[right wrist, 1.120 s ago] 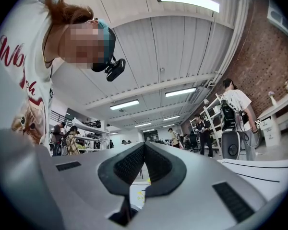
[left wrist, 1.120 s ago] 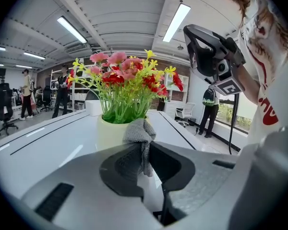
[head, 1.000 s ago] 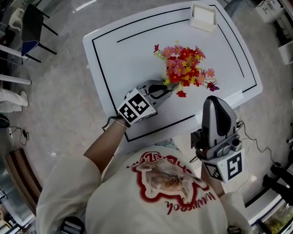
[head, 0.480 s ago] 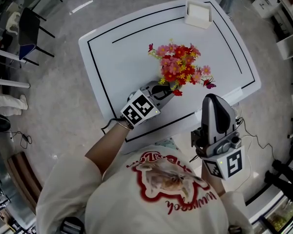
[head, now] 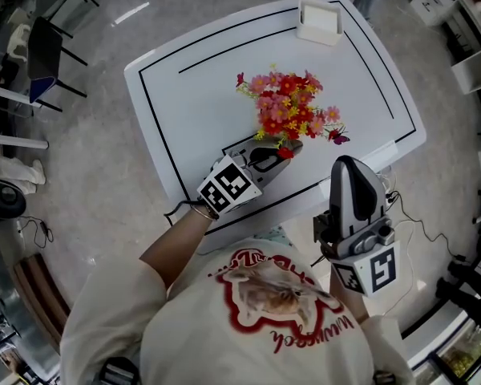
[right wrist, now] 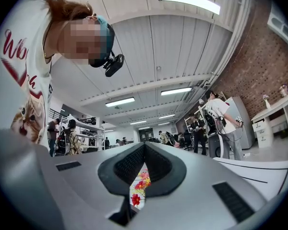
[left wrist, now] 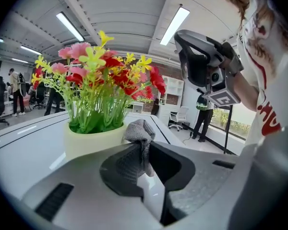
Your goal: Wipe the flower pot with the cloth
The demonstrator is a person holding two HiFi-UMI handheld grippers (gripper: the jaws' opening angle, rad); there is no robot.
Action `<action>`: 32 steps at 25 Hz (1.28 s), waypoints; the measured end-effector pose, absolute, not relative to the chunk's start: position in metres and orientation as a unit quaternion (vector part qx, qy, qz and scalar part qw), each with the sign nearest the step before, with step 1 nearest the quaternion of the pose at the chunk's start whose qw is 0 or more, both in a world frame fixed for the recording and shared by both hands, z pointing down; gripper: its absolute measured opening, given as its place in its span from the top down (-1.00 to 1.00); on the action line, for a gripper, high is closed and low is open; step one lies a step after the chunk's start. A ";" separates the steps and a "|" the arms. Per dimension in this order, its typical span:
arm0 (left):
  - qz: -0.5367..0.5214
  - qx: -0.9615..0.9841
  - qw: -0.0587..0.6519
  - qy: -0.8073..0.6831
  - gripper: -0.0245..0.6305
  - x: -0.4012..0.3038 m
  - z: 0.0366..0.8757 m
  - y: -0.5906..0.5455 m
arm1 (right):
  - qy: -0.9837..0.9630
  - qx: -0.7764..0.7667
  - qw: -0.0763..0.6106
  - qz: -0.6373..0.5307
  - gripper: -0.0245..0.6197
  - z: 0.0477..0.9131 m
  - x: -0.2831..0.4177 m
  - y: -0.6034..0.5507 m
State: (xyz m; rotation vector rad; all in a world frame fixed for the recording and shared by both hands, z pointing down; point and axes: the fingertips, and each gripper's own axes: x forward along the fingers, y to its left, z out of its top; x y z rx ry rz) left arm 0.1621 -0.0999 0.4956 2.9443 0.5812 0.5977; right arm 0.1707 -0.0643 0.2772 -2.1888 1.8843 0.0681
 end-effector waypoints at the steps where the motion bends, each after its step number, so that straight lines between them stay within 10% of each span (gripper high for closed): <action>1: 0.191 0.962 0.042 0.192 0.79 0.160 0.493 -0.098 | 0.647 -0.752 0.126 0.024 0.93 0.277 0.171 -0.063; 32: -0.018 0.994 0.023 0.105 0.79 0.116 0.294 -0.127 | 0.709 -0.698 0.094 0.037 0.93 0.259 0.142 -0.093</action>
